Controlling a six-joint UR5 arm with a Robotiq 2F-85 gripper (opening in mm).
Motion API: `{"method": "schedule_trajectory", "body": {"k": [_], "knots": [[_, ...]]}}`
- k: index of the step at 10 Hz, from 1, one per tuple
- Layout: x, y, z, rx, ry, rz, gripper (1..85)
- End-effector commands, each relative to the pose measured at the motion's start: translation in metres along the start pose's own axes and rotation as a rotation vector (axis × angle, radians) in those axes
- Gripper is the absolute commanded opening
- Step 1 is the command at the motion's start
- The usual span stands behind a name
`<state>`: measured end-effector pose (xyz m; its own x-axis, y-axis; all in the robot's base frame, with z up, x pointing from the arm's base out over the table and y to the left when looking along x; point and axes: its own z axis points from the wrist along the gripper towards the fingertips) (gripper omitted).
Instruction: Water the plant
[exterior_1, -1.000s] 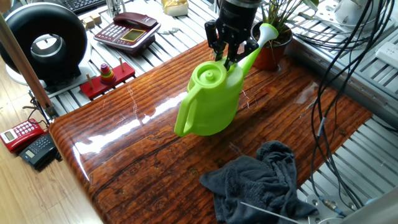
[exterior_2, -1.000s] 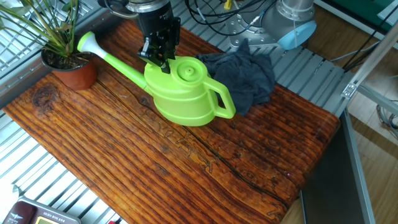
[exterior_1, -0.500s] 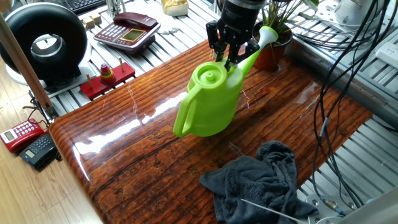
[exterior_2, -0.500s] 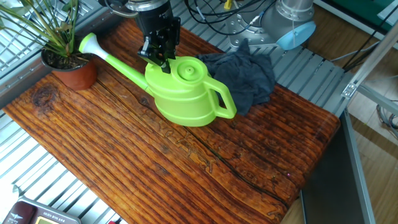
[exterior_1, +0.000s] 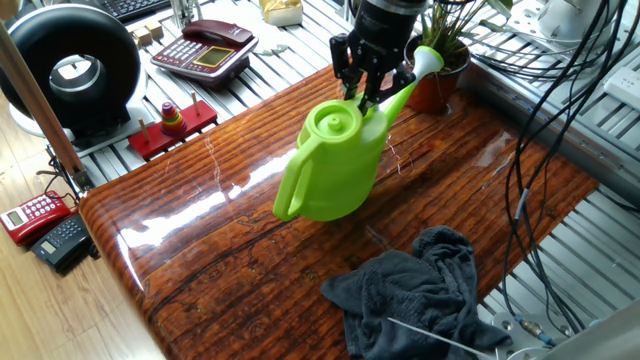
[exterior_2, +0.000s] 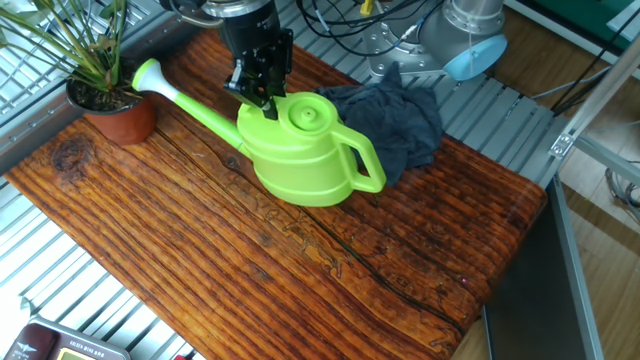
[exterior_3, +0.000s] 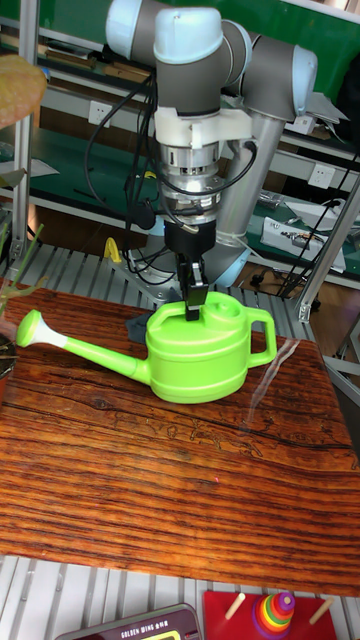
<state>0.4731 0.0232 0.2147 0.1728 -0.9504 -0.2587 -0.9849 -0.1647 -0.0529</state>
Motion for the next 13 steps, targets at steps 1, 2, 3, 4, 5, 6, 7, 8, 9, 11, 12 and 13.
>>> {"method": "schedule_trajectory", "body": {"k": [1, 2, 3, 4, 5, 6, 7, 8, 9, 11, 12, 13], "knots": [[0.0, -0.002, -0.002, 0.007, 0.0, 0.006, 1.0], [0.003, -0.001, -0.002, 0.007, 0.012, 0.027, 1.0], [0.003, -0.002, -0.002, 0.008, 0.011, 0.053, 1.0], [0.002, -0.003, -0.002, 0.014, 0.008, 0.07, 1.0], [0.002, -0.004, -0.002, 0.017, 0.005, 0.087, 1.0], [0.004, -0.005, -0.002, 0.022, 0.013, 0.105, 1.0], [0.009, -0.005, -0.002, 0.023, 0.034, 0.131, 1.0], [0.02, -0.006, -0.002, 0.029, 0.075, 0.153, 1.0], [0.027, -0.007, -0.003, 0.037, 0.099, 0.178, 1.0], [0.032, -0.009, -0.004, 0.048, 0.12, 0.21, 1.0], [0.03, -0.008, -0.003, 0.044, 0.111, 0.215, 1.0], [0.029, -0.006, -0.003, 0.033, 0.107, 0.207, 1.0]]}}
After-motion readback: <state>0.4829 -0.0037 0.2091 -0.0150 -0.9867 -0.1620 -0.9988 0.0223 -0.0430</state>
